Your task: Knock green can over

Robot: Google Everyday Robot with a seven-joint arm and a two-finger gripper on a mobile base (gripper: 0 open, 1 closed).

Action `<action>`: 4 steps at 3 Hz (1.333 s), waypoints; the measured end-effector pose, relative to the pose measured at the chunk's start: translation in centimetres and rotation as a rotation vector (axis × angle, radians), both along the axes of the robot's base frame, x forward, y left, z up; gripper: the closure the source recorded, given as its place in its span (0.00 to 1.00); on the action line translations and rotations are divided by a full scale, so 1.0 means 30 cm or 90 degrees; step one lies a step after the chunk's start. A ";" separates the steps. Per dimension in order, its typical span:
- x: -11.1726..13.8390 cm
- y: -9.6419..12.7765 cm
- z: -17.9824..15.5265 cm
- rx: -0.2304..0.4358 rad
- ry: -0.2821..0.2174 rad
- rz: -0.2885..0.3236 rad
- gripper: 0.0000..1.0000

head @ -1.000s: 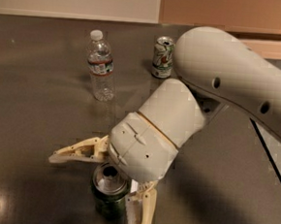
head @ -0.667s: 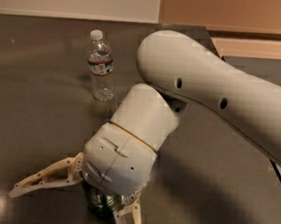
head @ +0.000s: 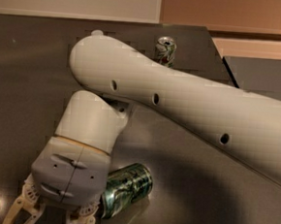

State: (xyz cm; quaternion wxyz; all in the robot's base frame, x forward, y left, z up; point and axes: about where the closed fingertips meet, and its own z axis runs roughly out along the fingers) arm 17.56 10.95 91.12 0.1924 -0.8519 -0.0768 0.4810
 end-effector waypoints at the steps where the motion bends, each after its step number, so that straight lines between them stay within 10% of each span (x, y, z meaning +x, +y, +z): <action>1: 0.005 0.031 -0.003 0.008 -0.010 -0.018 0.40; 3: 0.008 0.083 -0.004 0.020 -0.031 -0.048 0.00; 4: 0.008 0.083 -0.004 0.020 -0.031 -0.048 0.00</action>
Offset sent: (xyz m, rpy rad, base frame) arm 0.0014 0.0082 -0.0008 0.0110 -0.0138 -0.0253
